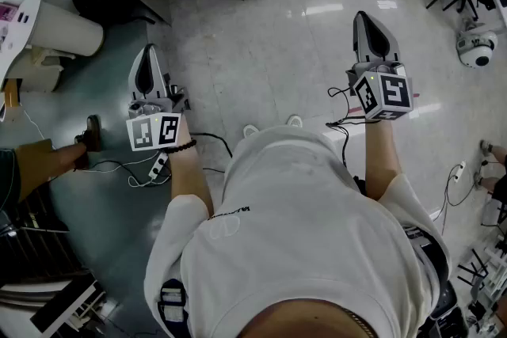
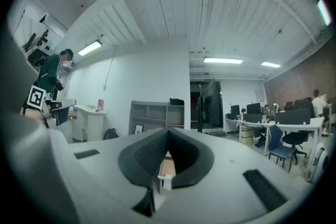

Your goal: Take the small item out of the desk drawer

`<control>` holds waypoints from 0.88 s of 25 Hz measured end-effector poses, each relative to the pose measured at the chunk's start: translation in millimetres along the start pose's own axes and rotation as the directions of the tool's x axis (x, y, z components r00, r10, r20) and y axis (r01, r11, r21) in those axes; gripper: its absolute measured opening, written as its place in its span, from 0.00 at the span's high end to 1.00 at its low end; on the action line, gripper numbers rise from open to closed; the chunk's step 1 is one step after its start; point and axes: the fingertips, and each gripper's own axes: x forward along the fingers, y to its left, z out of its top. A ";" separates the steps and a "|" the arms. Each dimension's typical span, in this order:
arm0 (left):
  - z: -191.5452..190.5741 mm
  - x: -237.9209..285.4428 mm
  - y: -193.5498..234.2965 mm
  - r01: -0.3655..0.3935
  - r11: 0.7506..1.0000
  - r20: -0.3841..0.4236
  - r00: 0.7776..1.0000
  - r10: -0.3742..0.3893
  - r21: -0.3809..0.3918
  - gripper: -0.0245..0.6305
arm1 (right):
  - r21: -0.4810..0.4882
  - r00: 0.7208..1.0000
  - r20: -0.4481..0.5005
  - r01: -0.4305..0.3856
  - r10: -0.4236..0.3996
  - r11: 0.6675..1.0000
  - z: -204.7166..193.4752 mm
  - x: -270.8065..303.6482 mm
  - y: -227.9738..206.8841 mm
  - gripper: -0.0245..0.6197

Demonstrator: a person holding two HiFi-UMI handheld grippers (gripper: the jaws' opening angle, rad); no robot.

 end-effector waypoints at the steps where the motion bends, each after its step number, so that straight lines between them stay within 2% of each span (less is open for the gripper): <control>1: -1.1 -0.5 1.0 -0.001 1.000 0.000 1.000 0.001 0.004 0.96 | 0.007 1.000 0.007 -0.002 0.002 1.000 1.4 0.2 0.1 0.97; 11: -1.3 2.8 -3.3 -0.002 1.000 -0.008 1.000 0.002 0.023 0.96 | 0.019 1.000 0.023 -0.010 0.009 1.000 2.8 4.0 -6.6 0.96; 14: 2.7 17.9 -31.4 -0.013 1.000 -0.009 1.000 0.013 0.027 0.96 | 0.017 0.999 0.018 -0.030 0.030 0.999 9.4 3.5 -34.7 0.96; 17: -9.8 30.1 -65.5 -0.015 0.999 -0.013 1.000 0.015 0.034 0.96 | 0.025 0.999 0.005 -0.054 0.054 0.998 -4.4 3.7 -66.3 0.96; 22: -31.8 35.2 -87.5 0.000 0.999 -0.050 0.999 0.002 0.038 0.96 | 0.045 0.997 -0.023 -0.074 0.075 0.996 -29.6 9.1 -78.8 0.96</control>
